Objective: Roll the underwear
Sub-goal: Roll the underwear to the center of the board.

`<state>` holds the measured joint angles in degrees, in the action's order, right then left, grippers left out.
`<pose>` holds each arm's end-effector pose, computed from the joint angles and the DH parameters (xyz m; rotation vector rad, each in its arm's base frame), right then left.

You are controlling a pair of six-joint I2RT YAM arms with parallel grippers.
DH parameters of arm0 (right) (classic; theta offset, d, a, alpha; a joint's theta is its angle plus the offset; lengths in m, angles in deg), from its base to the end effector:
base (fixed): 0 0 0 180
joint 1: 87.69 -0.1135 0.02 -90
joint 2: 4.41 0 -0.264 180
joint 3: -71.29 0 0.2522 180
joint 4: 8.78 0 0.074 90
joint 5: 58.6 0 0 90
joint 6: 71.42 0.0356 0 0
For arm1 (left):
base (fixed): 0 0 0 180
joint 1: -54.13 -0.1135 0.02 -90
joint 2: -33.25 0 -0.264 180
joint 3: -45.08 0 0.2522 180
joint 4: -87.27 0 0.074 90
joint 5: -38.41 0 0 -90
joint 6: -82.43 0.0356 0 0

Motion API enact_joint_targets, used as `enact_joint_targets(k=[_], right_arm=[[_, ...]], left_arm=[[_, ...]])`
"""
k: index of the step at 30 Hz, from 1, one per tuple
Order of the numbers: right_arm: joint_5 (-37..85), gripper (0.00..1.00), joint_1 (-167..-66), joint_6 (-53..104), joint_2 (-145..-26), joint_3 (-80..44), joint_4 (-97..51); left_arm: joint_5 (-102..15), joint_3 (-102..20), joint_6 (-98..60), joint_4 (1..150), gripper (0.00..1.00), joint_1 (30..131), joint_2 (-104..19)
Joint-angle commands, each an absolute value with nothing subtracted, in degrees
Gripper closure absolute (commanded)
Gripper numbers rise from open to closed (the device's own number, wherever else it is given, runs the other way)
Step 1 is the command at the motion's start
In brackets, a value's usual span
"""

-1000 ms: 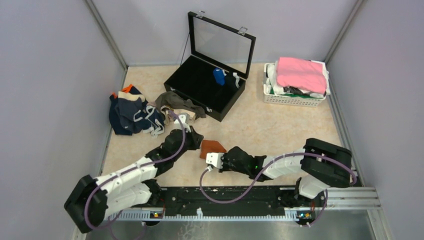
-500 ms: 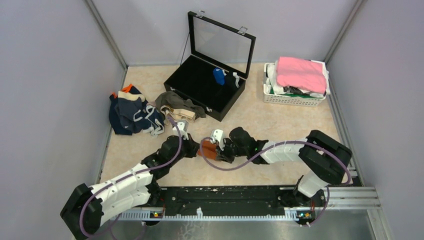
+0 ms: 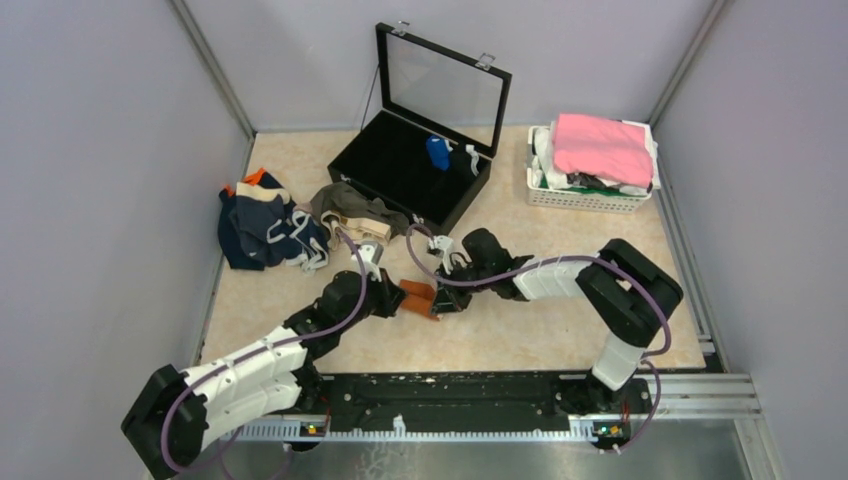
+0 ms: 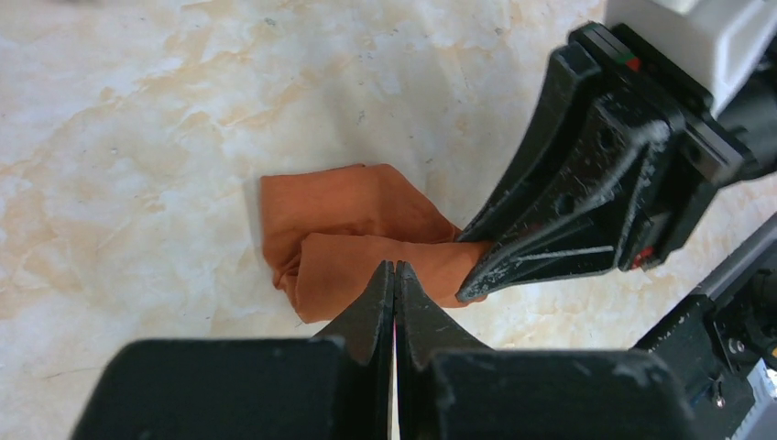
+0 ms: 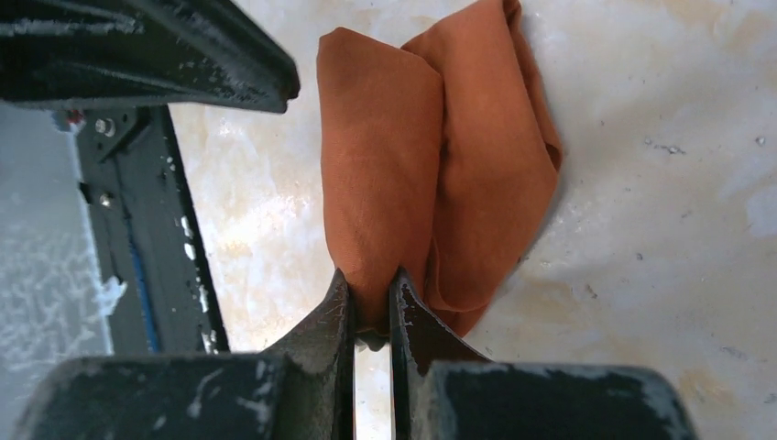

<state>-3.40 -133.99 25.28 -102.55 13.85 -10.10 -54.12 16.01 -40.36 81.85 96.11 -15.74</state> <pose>0.2100 0.2492 0.1413 -1.1300 2.1487 1.1518 0.1370 -0.1212 0.1799 0.1391 2.0975 -0.7708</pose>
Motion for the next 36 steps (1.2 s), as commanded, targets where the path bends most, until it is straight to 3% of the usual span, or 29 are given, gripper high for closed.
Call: enact_joint_targets(k=[1, 12, 24, 31, 36], right_arm=[[-10.34, 1.0, -131.54, 32.77, -105.41, 12.91, -10.42], [-13.74, 1.0, -127.67, 43.73, -108.53, 13.25, -6.7], [-12.08, 0.98, -127.24, 45.52, -108.98, 13.24, -6.04], [-11.3, 0.89, -127.22, 44.78, -108.78, 12.99, -6.84], [-10.11, 0.75, -127.24, 43.88, -107.77, 12.62, -8.31]], left_arm=[[-49.48, 15.85, -38.44, 87.68, 0.99, 95.97, -17.9], [-45.55, 14.73, -37.13, 93.08, 1.0, 95.97, -25.41], [-46.78, 13.67, -35.54, 98.13, 1.0, 95.97, -33.38], [-48.35, 12.6, -35.37, 100.1, 1.0, 95.97, -38.38], [-48.69, 12.64, -35.43, 100.5, 1.0, 95.97, -41.2]])
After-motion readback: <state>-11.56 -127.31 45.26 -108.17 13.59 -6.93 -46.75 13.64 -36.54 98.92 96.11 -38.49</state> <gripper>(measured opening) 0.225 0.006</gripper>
